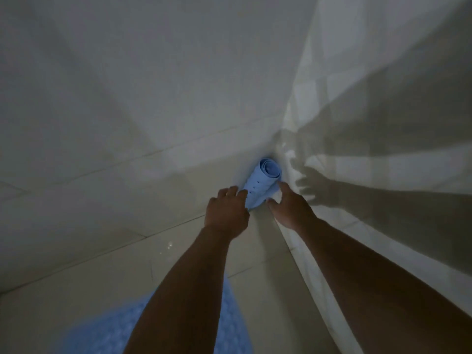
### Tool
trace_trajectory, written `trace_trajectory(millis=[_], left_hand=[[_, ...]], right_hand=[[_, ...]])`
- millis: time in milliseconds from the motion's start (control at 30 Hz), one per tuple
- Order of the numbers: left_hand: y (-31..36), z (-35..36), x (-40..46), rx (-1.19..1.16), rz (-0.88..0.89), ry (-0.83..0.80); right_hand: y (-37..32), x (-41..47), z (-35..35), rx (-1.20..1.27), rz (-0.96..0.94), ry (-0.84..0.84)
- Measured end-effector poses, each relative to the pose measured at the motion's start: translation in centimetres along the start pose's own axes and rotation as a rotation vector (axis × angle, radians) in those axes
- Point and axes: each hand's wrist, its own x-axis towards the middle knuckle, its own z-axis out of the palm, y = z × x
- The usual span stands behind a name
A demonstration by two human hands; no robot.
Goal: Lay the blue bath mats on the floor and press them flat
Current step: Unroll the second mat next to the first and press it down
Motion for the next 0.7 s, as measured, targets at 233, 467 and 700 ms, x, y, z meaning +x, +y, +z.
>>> trace_trajectory(millis=[233, 467, 700], left_hand=[[0.5, 2.9, 8.0, -0.075, -0.010, -0.052], [0.2, 5.7, 8.4, -0.197, 0.006, -0.034], [-1.1, 6.8, 1.7, -0.440, -0.038, -0.025]], right_hand=[[1.6, 9.7, 2.1, -0.061, -0.014, -0.042], [4.9, 9.1, 7.0, 0.001, -0.079, 0.051], [4.6, 0.9, 9.1, 0.074, -0.249, 0.124]])
